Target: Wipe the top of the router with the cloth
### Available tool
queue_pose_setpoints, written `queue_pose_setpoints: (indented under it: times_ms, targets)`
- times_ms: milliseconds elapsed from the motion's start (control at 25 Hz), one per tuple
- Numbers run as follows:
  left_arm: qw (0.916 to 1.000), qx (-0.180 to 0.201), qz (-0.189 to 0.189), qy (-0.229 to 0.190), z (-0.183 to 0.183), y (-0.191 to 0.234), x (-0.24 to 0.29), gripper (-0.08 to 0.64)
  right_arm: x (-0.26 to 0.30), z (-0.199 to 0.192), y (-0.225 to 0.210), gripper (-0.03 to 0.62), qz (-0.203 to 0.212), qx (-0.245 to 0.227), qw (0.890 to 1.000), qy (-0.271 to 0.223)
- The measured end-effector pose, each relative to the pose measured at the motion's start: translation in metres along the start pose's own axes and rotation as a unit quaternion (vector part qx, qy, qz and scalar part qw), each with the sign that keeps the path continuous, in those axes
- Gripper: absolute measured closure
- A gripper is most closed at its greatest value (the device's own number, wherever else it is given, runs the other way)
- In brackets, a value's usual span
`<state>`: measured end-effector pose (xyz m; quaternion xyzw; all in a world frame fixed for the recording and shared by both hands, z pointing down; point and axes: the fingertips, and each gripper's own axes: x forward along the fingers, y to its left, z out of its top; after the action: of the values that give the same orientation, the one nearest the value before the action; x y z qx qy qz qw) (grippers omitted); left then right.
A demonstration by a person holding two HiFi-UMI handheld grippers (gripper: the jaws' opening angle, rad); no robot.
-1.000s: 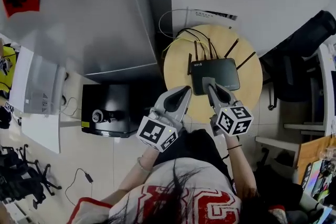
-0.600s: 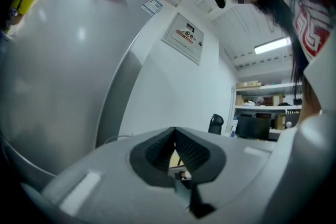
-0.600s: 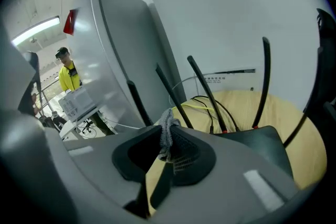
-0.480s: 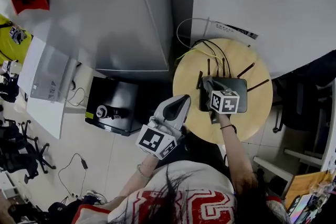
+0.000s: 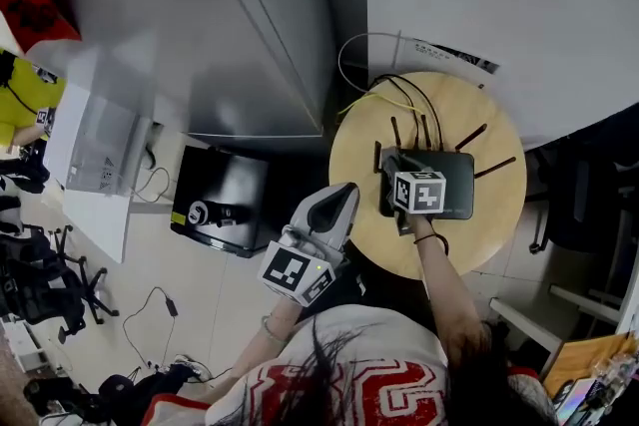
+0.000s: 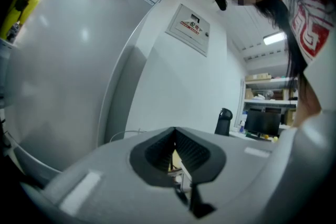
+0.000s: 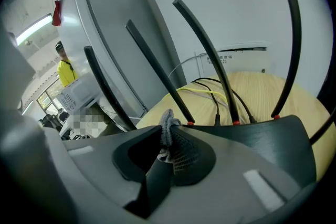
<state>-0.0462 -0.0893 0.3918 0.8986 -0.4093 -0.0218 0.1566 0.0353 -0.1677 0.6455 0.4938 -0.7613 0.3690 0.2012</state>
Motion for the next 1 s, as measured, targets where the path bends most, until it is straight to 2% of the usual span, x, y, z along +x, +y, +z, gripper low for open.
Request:
queue_pose_setpoints:
  times_ms: [280,720,1000]
  targets:
    - [0.9997,0.002,-0.020,0.011,-0.004,-0.010,0.015,0.558,-0.015,-0.004,-0.031,0.557,-0.021,0.005,1.000,0.001]
    - [0.9986,-0.007,-0.047,0.023,-0.013,-0.024,0.034,0.558,-0.068,-0.013,-0.124,0.557,-0.099,0.049,0.994,-0.014]
    - [0.9980,-0.007,-0.057,0.025,-0.019,-0.030,0.041,0.558,-0.091,-0.019,-0.162,0.557,-0.137,0.068,0.988,-0.020]
